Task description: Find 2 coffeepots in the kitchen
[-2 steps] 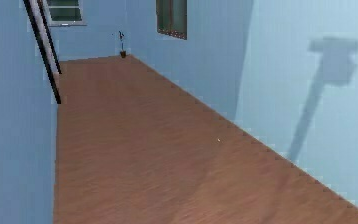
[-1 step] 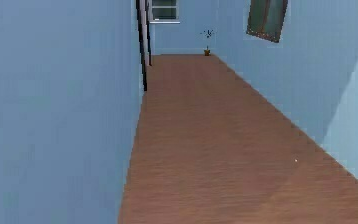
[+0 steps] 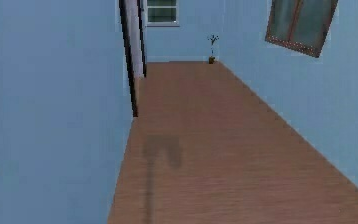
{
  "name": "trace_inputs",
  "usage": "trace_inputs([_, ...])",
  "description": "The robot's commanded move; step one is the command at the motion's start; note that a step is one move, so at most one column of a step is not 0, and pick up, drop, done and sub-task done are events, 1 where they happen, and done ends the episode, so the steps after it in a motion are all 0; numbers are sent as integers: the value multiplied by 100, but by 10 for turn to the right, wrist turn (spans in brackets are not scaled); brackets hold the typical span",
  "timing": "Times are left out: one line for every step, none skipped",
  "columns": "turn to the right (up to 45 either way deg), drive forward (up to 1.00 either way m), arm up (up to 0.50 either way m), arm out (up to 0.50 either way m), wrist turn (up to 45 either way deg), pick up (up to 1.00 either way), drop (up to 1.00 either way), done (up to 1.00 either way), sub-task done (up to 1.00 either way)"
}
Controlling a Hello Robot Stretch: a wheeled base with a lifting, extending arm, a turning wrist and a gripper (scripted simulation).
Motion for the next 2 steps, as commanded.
trace_inputs([-30, 0, 0, 0, 0, 0, 0, 0, 0])
trace_inputs([0, 100, 0, 0, 0, 0, 0, 0, 0])
